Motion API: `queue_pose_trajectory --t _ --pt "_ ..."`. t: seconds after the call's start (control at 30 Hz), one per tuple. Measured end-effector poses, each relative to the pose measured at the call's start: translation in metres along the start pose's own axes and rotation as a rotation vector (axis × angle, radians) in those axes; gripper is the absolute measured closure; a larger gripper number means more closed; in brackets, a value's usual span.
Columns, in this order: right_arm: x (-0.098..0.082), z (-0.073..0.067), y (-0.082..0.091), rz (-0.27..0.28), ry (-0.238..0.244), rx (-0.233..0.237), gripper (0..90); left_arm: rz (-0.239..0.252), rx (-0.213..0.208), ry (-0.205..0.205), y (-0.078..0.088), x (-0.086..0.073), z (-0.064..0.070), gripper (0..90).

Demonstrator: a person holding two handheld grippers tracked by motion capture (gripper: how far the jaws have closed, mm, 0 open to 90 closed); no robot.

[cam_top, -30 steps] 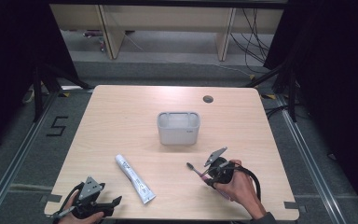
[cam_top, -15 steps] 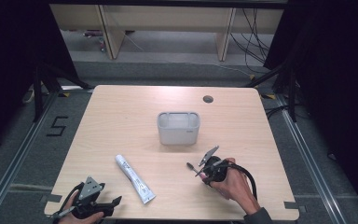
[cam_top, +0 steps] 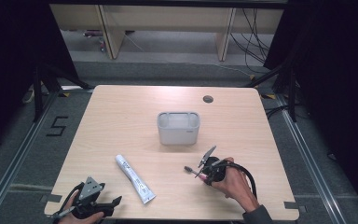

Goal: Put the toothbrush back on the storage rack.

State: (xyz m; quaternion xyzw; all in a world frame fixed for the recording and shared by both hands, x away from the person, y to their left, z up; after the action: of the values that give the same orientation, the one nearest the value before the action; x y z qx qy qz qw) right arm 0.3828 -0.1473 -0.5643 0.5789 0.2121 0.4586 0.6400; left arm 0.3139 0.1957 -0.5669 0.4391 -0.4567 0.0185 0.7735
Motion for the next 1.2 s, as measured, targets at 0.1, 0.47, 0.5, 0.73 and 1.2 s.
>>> queue_pose_trajectory --t 0.1,0.47,0.5,0.73,1.2 --pt "-0.001 -0.001 0.001 -0.013 0.005 -0.004 80.3 -0.001 0.003 0.000 0.000 0.000 0.000 19.9" --pt "0.000 -0.004 0.006 -0.021 0.062 -0.014 82.7 0.015 0.005 -0.005 0.000 0.001 0.000 20.0" --pt "0.000 -0.004 0.008 -0.022 0.061 -0.013 82.8 0.002 0.004 -0.003 0.000 0.000 0.000 20.0" --pt "0.001 0.002 0.017 0.025 0.043 -0.016 83.0 0.007 0.002 0.000 0.000 0.001 0.000 20.0" --pt "0.010 0.019 0.043 0.181 -0.013 -0.041 83.0 0.029 0.007 0.014 0.000 0.002 0.000 20.0"
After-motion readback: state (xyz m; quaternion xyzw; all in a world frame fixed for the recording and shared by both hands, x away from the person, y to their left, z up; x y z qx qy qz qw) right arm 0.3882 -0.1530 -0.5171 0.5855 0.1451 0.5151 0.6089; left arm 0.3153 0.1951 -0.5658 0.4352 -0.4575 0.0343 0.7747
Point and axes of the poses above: each handheld gripper's, and its own axes: y roughly backward along the jaws, x roughly out of its top, z roughly to its right, the point moved 9 cm from there along -y, roughly forward along the jaws, and after that the axes turned 14 degrees about -x, right-handed, at the moved point
